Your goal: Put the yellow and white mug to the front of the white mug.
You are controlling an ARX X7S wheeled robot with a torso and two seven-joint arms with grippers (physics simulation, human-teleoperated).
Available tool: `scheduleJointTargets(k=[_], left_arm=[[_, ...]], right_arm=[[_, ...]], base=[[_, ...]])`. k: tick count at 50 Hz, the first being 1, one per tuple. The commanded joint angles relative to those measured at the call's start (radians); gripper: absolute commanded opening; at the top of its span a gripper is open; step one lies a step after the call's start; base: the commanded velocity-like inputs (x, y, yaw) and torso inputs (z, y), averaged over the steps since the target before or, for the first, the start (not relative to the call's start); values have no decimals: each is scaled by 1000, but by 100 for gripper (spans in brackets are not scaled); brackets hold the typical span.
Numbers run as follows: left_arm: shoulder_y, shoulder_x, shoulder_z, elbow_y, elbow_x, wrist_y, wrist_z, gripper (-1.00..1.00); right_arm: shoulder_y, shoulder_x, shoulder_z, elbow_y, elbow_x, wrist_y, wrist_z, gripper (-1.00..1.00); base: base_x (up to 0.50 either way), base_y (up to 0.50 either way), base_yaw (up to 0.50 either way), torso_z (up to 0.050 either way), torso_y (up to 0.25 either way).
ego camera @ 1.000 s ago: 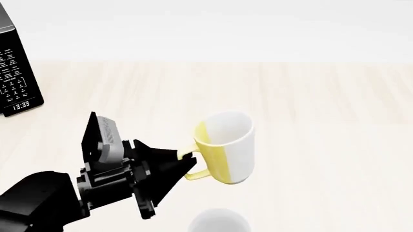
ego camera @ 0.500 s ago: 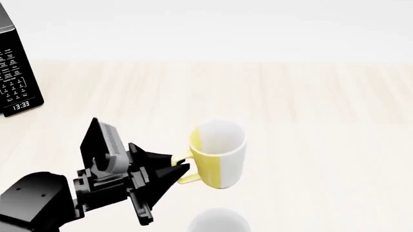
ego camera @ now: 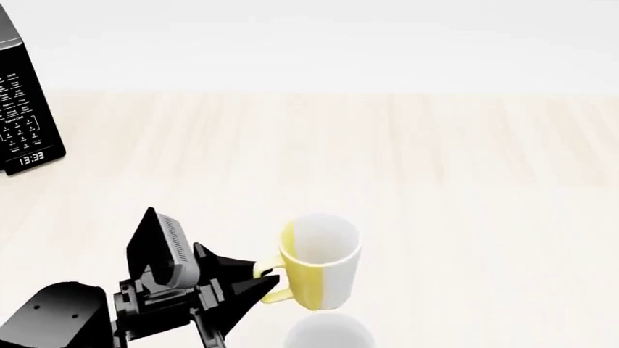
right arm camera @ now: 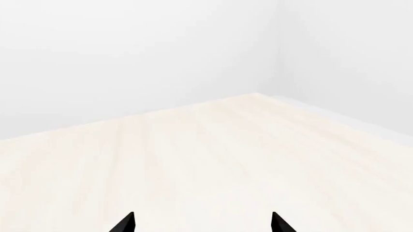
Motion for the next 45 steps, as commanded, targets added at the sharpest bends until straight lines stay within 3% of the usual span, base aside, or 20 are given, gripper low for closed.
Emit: scheduleJointTargets(k=[1,10,33,45], left_arm=[[-26,53,-10,-173,4,106,38,-100],[-51,90,-12,-297,9,175,59,-100],[-56,123,-17,-348,9,210,68,-100],[-43,130,-80,-355,72,208,55,-100]], right_arm=[[0,4,-4,1,2,-2,2,100],[0,7,-7,0,4,-1,5,100],[-4,15,-13,-6,8,-1,15,100],[-9,20,-12,-16,12,-3,19,100]], base=[[0,0,0,0,0],[0,0,0,0,0],[0,0,0,0,0],[0,0,0,0,0]])
